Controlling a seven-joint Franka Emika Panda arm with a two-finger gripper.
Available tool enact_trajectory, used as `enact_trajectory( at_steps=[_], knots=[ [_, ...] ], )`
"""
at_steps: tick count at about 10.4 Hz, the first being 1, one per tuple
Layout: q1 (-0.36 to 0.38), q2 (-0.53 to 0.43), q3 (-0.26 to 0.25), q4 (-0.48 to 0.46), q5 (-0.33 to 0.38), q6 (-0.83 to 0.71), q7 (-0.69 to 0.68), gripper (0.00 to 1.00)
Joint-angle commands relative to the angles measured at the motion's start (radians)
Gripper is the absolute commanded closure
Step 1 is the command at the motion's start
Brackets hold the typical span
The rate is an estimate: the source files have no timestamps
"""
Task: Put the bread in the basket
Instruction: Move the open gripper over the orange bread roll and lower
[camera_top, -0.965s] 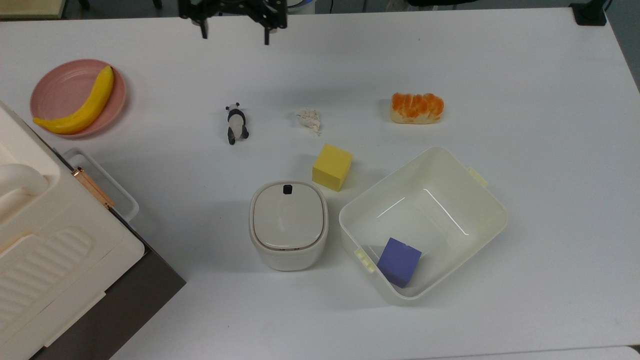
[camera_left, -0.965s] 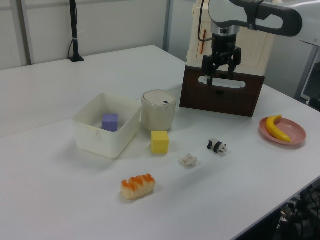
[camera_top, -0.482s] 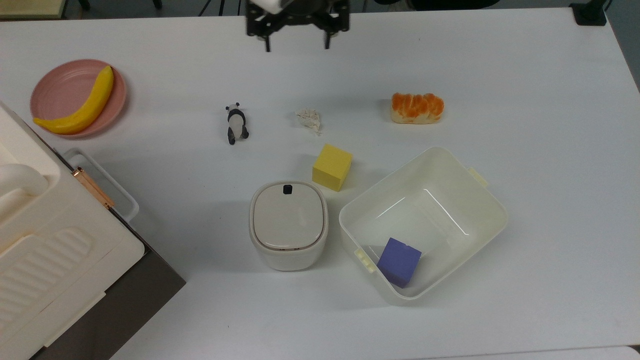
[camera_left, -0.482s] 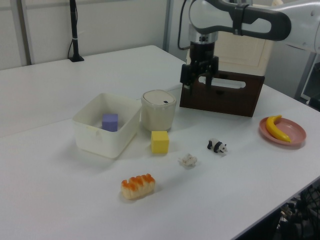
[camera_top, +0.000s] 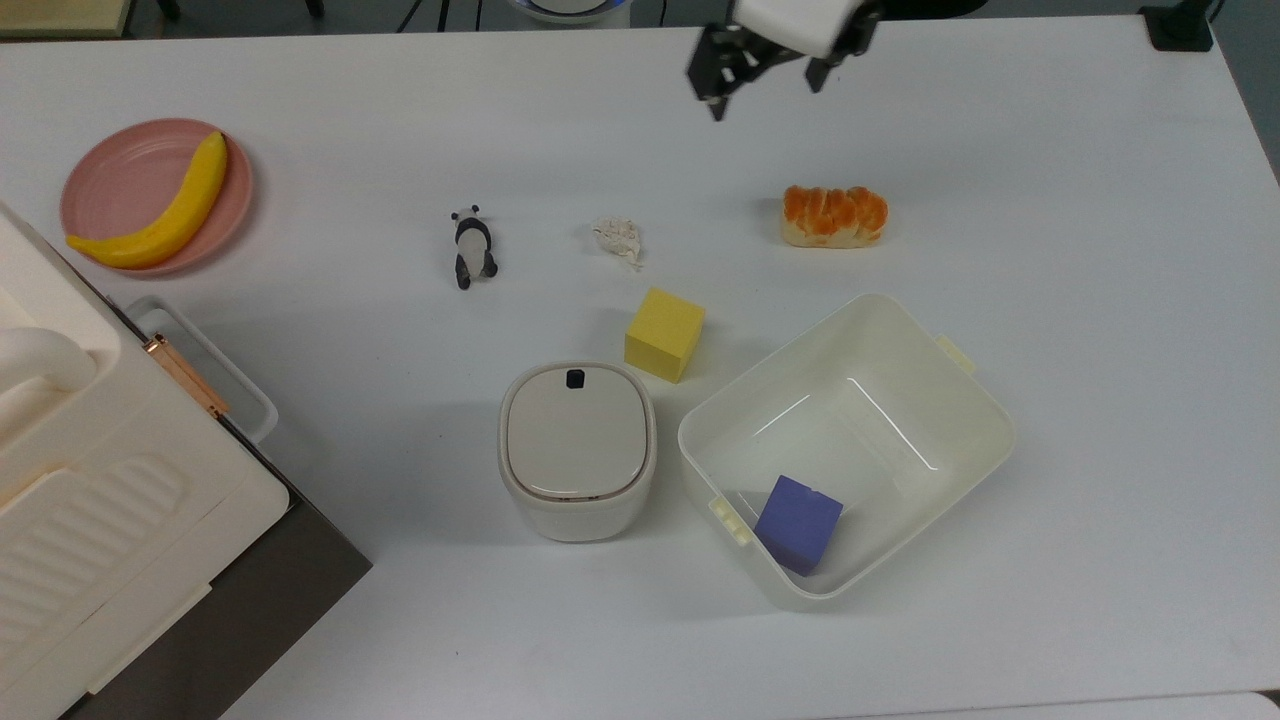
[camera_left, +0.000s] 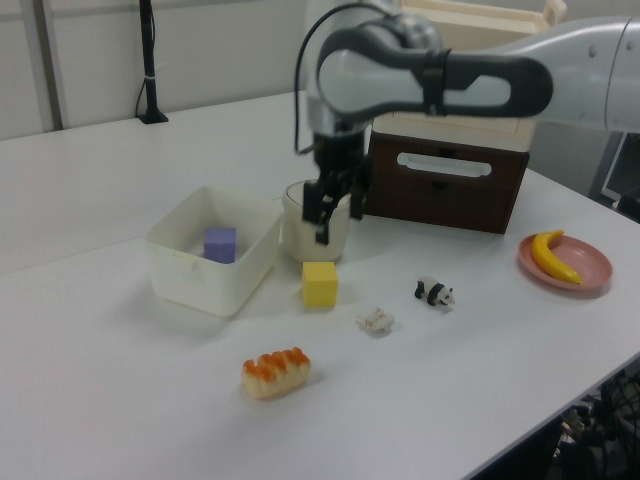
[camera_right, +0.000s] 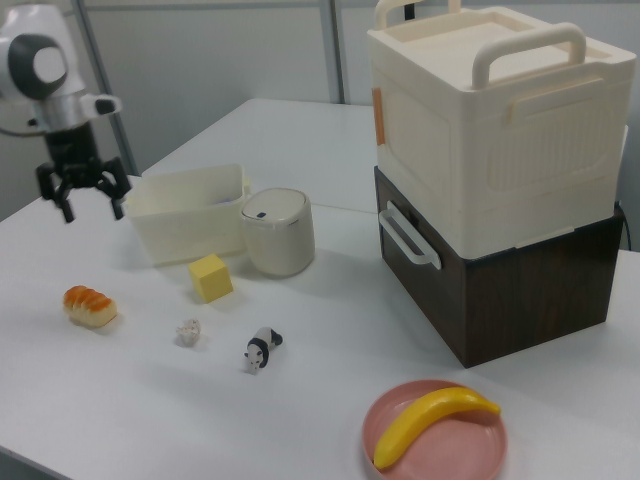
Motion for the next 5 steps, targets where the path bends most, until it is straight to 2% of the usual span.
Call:
enact_trajectory(
  at_steps=[1, 3, 5],
  knots=[
    [0.128, 0.005, -0.008, -0.11, -0.007, 0.099, -0.031, 0.0],
    [0.179, 0.078, 0.002, -0.129, -0.036, 0.134, -0.123, 0.0],
    [0.193, 0.157, 0.005, -0.127, -0.09, 0.175, -0.25, 0.0]
  ],
)
